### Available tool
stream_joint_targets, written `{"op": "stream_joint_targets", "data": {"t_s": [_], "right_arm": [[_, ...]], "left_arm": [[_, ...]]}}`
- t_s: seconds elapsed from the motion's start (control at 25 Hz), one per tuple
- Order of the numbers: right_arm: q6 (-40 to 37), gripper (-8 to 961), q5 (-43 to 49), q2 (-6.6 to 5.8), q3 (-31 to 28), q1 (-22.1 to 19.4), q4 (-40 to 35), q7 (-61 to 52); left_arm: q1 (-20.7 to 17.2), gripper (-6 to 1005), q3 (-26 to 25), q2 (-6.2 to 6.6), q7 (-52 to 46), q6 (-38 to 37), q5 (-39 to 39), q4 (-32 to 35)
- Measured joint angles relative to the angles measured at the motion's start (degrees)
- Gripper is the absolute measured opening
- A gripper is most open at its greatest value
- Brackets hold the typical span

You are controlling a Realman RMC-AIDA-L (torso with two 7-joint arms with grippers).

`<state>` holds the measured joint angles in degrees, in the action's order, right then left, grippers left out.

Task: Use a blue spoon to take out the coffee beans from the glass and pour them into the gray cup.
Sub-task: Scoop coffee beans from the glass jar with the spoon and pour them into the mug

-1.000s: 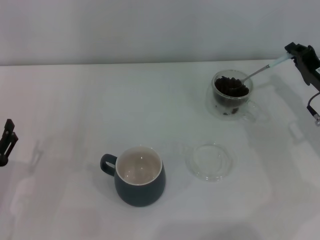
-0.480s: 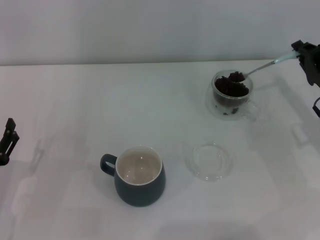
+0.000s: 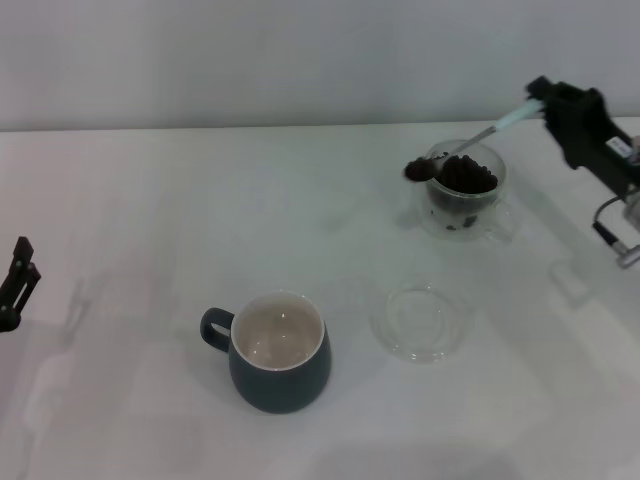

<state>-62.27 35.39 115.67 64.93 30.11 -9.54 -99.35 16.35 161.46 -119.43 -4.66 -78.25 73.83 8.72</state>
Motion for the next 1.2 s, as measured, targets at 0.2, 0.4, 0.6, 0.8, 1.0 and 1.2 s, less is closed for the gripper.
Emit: {"op": "stream_joint_targets", "data": {"t_s": [0.2,0.4,0.6,0.8,1.0,1.2], "right_arm": [[-3.27,154,0.03,0.03,7.11,1.24,-0.23,-0.87],[-5.65,154,0.03,0.36,14.98,1.68,-1.84,-1.73],[-5.26,155,-0.28,0.54,22.54,1.83,-4.46,-1.88],[-3.10,155,-0.42,0.53,27.89,1.97,-6.98,-2.19],[-1.03,155,-0.53,0.51,32.17,1.97,-10.04,-2.06],[-1.25,156,-0.57,0.51,33.35,1.75,-12.01,3.66]], "left_arm": [[0.00,829,0.13,-0.02,0.00,0.72,0.00,0.31],[0.05,828,0.15,-0.10,0.00,2.05,0.00,0.49],[0.06,829,0.00,-0.11,-0.21,3.38,0.00,0.51],[-0.12,829,0.22,-0.19,-0.22,3.52,-0.01,0.71],[-0.12,828,0.44,-0.20,-0.29,3.54,-0.32,0.71],[-0.10,828,0.51,-0.20,-0.31,3.55,-0.36,0.69]]}}
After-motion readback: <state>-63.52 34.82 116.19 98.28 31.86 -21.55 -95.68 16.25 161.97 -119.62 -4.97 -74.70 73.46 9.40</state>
